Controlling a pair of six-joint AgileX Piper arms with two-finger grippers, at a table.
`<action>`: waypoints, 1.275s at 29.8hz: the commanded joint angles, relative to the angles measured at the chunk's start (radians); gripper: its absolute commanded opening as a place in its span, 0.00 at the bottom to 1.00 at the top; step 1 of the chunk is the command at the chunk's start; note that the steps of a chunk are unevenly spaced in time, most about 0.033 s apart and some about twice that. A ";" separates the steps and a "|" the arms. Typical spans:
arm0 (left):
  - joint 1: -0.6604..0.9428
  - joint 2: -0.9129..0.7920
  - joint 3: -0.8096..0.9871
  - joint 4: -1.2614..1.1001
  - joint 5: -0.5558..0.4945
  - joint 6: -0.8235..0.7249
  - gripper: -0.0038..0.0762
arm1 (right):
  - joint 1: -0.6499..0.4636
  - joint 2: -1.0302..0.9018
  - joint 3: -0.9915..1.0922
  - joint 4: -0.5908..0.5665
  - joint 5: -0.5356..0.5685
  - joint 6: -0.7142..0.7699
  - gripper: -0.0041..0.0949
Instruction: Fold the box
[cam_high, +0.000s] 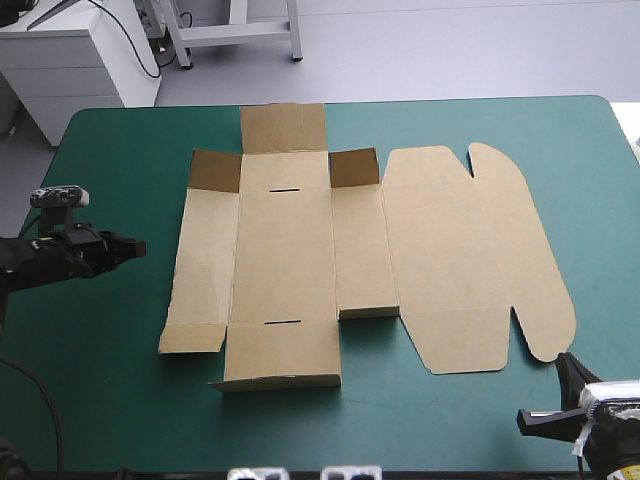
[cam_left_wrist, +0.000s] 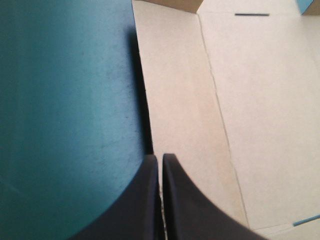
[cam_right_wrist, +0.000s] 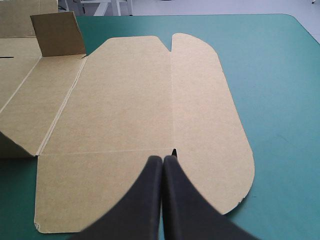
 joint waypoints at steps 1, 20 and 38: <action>0.061 0.074 -0.077 -0.171 0.094 0.042 0.07 | -0.005 -0.023 -0.023 0.006 -0.074 -0.003 0.02; 0.068 0.469 -0.202 -0.181 0.417 -0.147 0.07 | -0.005 -0.023 -0.023 0.006 -0.074 -0.003 0.02; -0.013 0.485 -0.201 -0.005 0.371 -0.211 0.73 | -0.005 -0.023 -0.023 0.006 -0.074 -0.003 0.02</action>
